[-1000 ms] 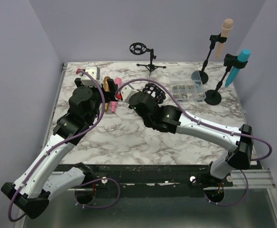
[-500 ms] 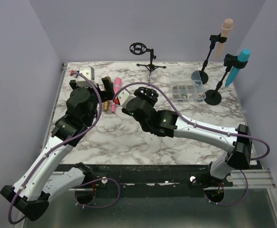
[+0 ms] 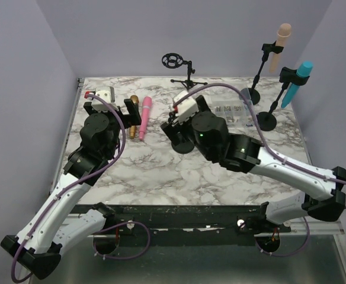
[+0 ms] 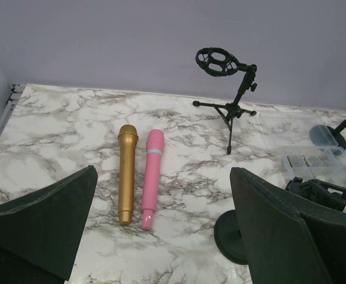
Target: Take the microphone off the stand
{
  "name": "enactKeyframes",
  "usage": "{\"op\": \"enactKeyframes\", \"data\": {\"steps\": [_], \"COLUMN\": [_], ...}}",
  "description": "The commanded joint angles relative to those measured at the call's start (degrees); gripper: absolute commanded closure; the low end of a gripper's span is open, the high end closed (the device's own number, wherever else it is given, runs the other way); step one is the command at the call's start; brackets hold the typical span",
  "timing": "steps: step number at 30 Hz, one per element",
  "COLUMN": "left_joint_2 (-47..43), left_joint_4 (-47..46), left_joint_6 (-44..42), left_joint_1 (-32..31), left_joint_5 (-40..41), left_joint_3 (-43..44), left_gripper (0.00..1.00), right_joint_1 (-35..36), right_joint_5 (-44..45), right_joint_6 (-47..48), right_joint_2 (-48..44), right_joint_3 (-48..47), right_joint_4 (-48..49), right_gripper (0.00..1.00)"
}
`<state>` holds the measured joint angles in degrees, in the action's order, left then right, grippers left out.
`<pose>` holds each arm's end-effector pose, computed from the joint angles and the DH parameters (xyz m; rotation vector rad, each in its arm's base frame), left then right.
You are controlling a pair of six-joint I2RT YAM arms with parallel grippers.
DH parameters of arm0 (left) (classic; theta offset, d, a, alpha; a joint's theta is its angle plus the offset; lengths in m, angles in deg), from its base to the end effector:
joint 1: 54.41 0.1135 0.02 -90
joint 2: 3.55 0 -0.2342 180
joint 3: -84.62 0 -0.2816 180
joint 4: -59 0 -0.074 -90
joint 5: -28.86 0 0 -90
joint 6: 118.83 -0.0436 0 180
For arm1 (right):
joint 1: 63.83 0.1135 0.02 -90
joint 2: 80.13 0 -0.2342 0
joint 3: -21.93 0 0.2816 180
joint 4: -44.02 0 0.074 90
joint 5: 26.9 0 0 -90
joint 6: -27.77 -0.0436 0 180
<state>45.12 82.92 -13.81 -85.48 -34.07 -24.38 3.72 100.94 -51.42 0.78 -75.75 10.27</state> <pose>0.2146 -0.1061 0.3932 -0.1438 1.5946 -0.2482 0.1608 0.3191 0.3943 -0.7609 1.6361 0.0877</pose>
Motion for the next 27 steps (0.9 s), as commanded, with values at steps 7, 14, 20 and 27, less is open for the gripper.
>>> {"op": "enactKeyframes", "data": {"steps": [7, 14, 20, 27], "left_joint_2": [4.6, 4.8, 3.0, 6.8], "left_joint_4": [2.8, 15.3, 12.3, -3.9], "left_joint_6": [0.8, 17.8, 31.2, 43.5], "left_joint_1": [0.3, 1.7, 3.0, 2.1], "left_joint_5": [-12.3, -32.1, -47.6, -58.0], "left_joint_3": [5.9, 11.8, 5.1, -4.0], "left_gripper": [0.01, 0.01, 0.01, 0.02], "right_joint_1": [-13.8, -41.8, -59.5, -61.0], "right_joint_5": [-4.5, -39.0, -79.6, -91.0], "right_joint_6": [-18.4, -33.1, -50.3, -56.7], "right_joint_2": [-11.7, -4.7, 1.8, 7.5], "right_joint_3": [2.9, 1.2, 12.8, 16.1], "right_joint_4": [1.7, -5.3, 14.3, 26.5], "right_gripper": [0.0, 0.0, 0.0, 0.0]}}
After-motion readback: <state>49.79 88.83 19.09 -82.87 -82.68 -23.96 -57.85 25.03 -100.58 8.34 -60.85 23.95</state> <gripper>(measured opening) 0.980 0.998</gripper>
